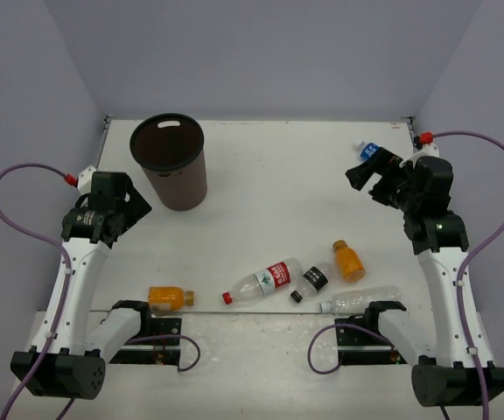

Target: Put the plastic bottles in the bin

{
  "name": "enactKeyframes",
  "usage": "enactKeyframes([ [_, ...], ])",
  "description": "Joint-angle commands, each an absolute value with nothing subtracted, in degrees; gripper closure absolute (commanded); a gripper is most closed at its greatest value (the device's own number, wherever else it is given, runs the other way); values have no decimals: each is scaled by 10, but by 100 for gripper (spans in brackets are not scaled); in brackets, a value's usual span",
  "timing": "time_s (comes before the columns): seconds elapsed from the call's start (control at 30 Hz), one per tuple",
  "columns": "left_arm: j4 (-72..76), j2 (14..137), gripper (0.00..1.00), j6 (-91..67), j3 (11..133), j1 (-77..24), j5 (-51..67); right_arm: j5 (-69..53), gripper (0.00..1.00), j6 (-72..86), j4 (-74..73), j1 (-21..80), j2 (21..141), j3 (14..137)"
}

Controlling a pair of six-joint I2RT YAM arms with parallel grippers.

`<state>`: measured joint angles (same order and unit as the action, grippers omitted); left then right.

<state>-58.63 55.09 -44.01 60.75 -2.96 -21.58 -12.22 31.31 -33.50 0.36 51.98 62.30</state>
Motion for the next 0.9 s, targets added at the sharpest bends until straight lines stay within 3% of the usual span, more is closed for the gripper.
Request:
enactKeyframes([
  [0.0,-550,541,0,-434,581,-24,-201,-63,1,277,-327,3,571,638],
  [0.17,-539,533,0,-434,564,-25,-215,8,1,201,-285,3,692,703],
  [0.5,-509,524,0,-427,533,-25,-243,148,1,-33,-263,-18,995,970],
  [0.67,-513,527,0,-418,537,-24,-261,104,1,-151,-273,-36,1119,1056],
  [0.87,-540,536,0,-413,556,-25,-295,-28,1,-206,-335,-85,1176,1099],
])
